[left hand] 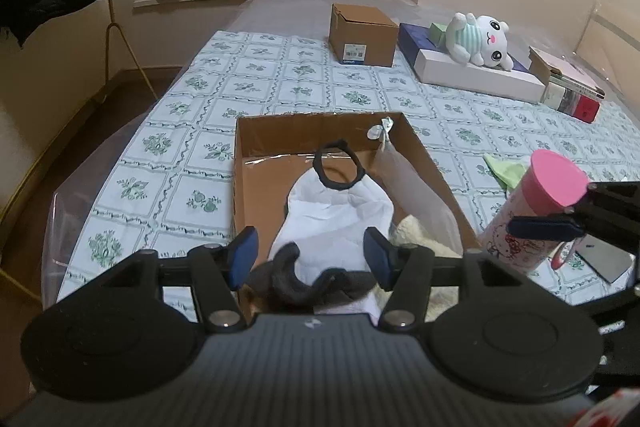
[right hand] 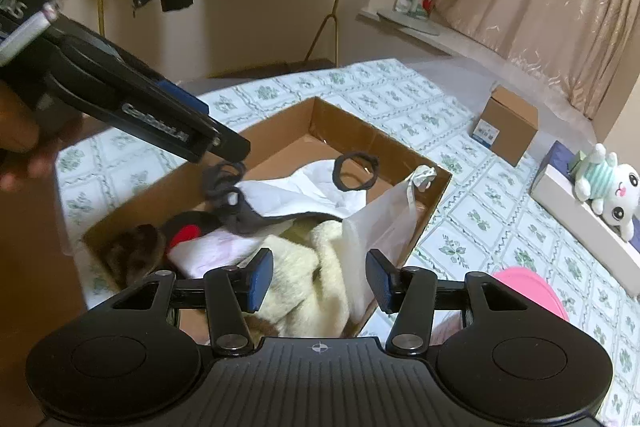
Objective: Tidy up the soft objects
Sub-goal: 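Open both grippers to drop the white bag and tissue into the box, then move both tools back toward the light green cloth and white tissue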
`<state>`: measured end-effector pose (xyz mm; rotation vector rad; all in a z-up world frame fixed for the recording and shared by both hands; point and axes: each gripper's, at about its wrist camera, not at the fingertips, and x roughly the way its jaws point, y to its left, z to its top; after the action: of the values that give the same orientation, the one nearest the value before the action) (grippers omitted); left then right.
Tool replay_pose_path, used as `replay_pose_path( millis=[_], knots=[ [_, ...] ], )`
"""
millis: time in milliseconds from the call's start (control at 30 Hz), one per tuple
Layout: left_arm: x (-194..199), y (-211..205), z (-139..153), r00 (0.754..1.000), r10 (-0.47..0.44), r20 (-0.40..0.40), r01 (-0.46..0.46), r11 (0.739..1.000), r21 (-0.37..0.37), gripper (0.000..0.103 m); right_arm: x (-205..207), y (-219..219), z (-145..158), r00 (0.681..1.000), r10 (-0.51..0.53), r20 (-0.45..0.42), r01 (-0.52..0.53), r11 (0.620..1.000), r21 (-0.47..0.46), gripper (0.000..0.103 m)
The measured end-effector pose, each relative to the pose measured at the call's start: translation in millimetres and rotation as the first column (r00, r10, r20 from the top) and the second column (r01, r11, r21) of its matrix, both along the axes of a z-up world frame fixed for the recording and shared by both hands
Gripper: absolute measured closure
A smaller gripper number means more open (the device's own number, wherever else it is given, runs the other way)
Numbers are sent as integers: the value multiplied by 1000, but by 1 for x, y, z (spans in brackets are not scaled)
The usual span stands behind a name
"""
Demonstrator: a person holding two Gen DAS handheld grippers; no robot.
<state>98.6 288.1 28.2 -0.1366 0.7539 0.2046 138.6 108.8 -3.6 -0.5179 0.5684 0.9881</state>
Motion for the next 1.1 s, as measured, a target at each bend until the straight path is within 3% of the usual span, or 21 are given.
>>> replay_pose_path(
  millis=[100,267,533,667,767,1100],
  knots=[
    [-9,-9,2,1000,10,11,-10,1000,2,38,-10,-13,5,1000,-12,-2,12,1000,22,51],
    [-21,-27,5,999,28,22,-28,999,19,35,-21,-37,9,998,-49,-31,51,997,51,51],
    [-53,-69,8,996,51,79,-61,990,127,32,-28,-95,14,982,-150,-111,163,980,115,49],
    [-68,-91,11,993,50,108,-66,986,151,32,-32,-130,17,967,-215,-139,236,960,151,37],
    [-75,-110,14,992,36,122,-55,985,162,32,-33,-156,19,950,-265,-164,292,940,173,37],
    [-78,-156,22,989,-74,127,70,997,43,31,-28,-243,27,872,-431,-232,479,850,220,37]
  ],
)
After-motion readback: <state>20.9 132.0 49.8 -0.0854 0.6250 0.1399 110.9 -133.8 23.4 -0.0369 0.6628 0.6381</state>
